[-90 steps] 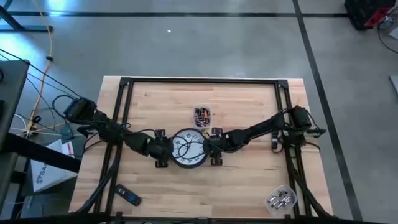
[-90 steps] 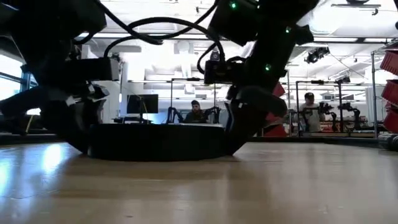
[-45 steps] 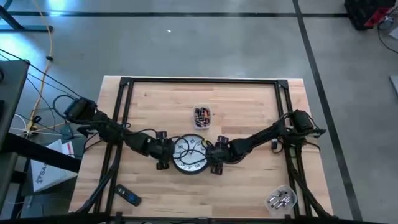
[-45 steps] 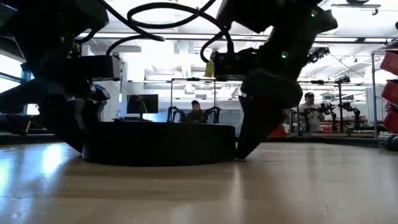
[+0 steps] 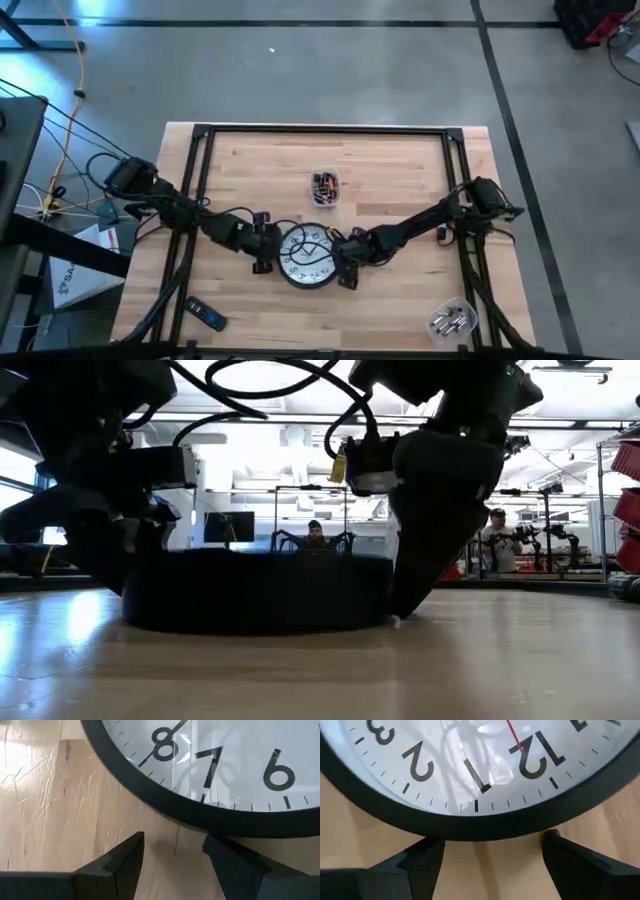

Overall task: Insert battery
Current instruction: Insert the black battery into the black clock

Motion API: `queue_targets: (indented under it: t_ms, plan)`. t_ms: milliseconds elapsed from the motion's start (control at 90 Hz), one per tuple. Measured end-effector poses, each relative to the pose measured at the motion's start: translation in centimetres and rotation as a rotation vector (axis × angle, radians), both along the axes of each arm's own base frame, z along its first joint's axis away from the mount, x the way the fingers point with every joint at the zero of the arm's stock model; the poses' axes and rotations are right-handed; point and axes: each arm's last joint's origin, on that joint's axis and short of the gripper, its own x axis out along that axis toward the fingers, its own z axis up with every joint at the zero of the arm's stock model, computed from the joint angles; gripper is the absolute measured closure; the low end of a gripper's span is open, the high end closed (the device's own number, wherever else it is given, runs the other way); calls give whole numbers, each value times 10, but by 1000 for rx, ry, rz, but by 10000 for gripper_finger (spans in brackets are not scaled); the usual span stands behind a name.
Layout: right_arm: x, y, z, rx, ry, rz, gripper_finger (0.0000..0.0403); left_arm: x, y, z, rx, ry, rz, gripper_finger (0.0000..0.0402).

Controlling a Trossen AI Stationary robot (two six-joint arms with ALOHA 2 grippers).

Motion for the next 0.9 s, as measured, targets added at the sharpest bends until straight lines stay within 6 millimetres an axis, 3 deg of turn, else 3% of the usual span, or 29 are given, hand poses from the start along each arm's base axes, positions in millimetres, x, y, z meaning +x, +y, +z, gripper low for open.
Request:
queue_targets:
  t_ms: [256,422,544,644,900]
  plan:
    - [-2,-12,3,191,103,-8,109,-10,-1,4,-18,57,12,197]
    - [-1,-7,4,229,88,-7,109,-30,-24,10,-89,100,-21,197]
    - [1,-5,3,203,60,-52,109,-38,-43,0,-38,28,-49,197]
    - [2,-7,3,208,56,-137,109,-35,-52,-6,16,-73,-41,197]
    - [10,-14,6,290,21,-242,109,-20,-54,-15,1,-152,-19,197]
